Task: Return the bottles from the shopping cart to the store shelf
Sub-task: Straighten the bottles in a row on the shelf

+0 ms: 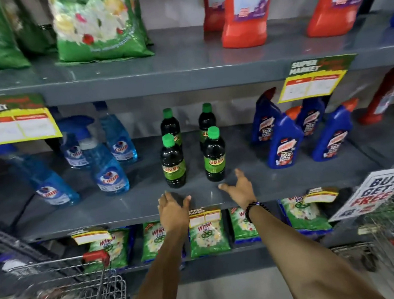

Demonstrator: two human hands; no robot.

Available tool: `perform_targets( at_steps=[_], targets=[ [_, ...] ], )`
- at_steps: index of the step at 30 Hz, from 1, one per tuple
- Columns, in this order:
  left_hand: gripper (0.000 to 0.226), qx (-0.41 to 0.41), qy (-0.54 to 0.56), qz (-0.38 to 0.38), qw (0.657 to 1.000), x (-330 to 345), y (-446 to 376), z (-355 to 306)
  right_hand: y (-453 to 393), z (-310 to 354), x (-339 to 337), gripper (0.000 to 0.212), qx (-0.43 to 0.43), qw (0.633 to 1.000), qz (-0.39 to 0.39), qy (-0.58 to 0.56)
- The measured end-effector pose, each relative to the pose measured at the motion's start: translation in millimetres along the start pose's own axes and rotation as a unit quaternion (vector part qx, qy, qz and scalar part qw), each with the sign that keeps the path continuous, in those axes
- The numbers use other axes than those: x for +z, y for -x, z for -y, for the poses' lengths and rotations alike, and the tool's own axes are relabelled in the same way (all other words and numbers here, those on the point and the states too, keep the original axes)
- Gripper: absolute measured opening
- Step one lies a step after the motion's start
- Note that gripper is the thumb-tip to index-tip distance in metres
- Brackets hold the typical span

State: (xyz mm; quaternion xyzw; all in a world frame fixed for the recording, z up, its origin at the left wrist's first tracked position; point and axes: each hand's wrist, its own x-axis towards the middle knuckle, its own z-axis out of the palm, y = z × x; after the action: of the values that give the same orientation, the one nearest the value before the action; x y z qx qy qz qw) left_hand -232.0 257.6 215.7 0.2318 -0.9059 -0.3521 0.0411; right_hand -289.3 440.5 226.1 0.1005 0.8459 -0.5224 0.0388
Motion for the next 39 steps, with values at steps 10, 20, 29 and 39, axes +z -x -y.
perform_targets(
  at_steps=[10,20,29,39],
  targets=[
    [0.091,0.013,0.089,0.003,0.996,-4,-60,1,-35,9,23,0.062,-0.013,0.999,0.011,-0.042],
    [0.065,-0.014,0.089,-0.054,0.994,9,-64,-7,-31,9,29,0.06,-0.036,0.998,-0.043,-0.037],
    [0.066,-0.032,0.086,-0.052,0.994,10,-65,-11,-32,10,30,0.06,-0.035,0.998,-0.046,-0.018],
    [0.066,-0.029,0.087,-0.055,0.994,9,-64,-10,-35,10,26,0.064,-0.03,0.999,-0.02,-0.014]
  ],
)
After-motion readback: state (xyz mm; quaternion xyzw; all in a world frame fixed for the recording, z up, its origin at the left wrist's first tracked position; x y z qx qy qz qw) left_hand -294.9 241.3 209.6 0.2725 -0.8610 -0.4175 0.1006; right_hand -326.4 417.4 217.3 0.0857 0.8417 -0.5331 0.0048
